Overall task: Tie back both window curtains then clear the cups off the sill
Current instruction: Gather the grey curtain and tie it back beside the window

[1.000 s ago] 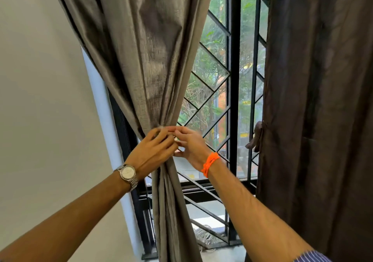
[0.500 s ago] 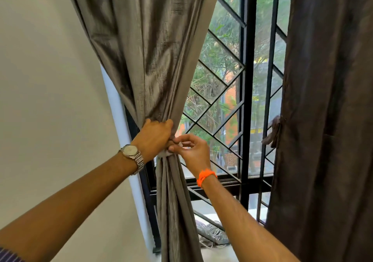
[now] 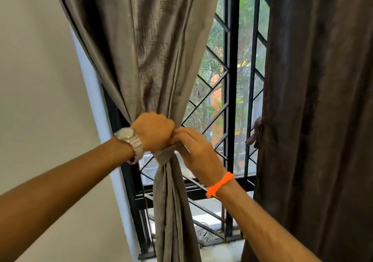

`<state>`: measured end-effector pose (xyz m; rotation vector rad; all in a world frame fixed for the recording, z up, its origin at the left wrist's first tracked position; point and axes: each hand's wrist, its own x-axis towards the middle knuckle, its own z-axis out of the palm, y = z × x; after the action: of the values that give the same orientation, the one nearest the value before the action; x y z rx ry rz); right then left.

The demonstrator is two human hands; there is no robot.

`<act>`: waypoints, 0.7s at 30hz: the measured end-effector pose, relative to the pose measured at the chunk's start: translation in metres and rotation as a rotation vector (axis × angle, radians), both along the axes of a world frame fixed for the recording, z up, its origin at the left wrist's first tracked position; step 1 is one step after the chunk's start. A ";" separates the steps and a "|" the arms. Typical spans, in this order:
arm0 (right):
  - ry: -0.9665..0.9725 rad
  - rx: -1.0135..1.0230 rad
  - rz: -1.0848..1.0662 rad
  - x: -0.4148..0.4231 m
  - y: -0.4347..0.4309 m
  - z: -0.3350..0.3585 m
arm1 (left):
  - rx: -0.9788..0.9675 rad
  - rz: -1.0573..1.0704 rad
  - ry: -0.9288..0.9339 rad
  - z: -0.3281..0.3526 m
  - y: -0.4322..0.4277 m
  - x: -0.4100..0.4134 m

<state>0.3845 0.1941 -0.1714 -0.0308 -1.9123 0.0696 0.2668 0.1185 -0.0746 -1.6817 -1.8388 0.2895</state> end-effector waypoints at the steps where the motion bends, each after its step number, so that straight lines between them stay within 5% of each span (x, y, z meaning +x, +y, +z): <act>1: -0.005 0.076 -0.014 -0.001 0.000 0.010 | -0.053 -0.023 -0.255 0.006 -0.001 -0.006; 3: -0.010 0.170 -0.009 -0.005 0.000 0.028 | -0.152 -0.120 -0.809 0.012 -0.002 -0.023; 5: -0.034 0.175 0.036 -0.008 0.002 0.044 | -0.151 -0.241 -1.135 0.013 -0.006 -0.029; 10: -0.170 -0.209 0.139 -0.006 0.020 0.061 | 0.016 -0.288 -1.442 0.009 -0.016 -0.043; 12: -0.222 -0.275 0.109 -0.010 0.026 0.063 | -0.012 -0.325 -1.305 0.007 -0.021 -0.044; 15: -0.291 -0.338 0.062 -0.023 0.026 0.065 | 0.234 -0.275 -0.365 -0.018 -0.025 -0.038; 16: -0.328 -0.360 0.040 -0.026 0.026 0.065 | 0.364 -0.252 -0.187 -0.027 -0.025 -0.033; 21: -0.493 -0.480 -0.186 -0.044 0.031 0.068 | 0.587 0.013 -0.089 -0.061 -0.011 -0.023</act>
<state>0.3408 0.2247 -0.1038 -0.5958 -2.3299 0.4264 0.2442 0.1076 -0.1352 -1.2843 -1.7691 -0.3029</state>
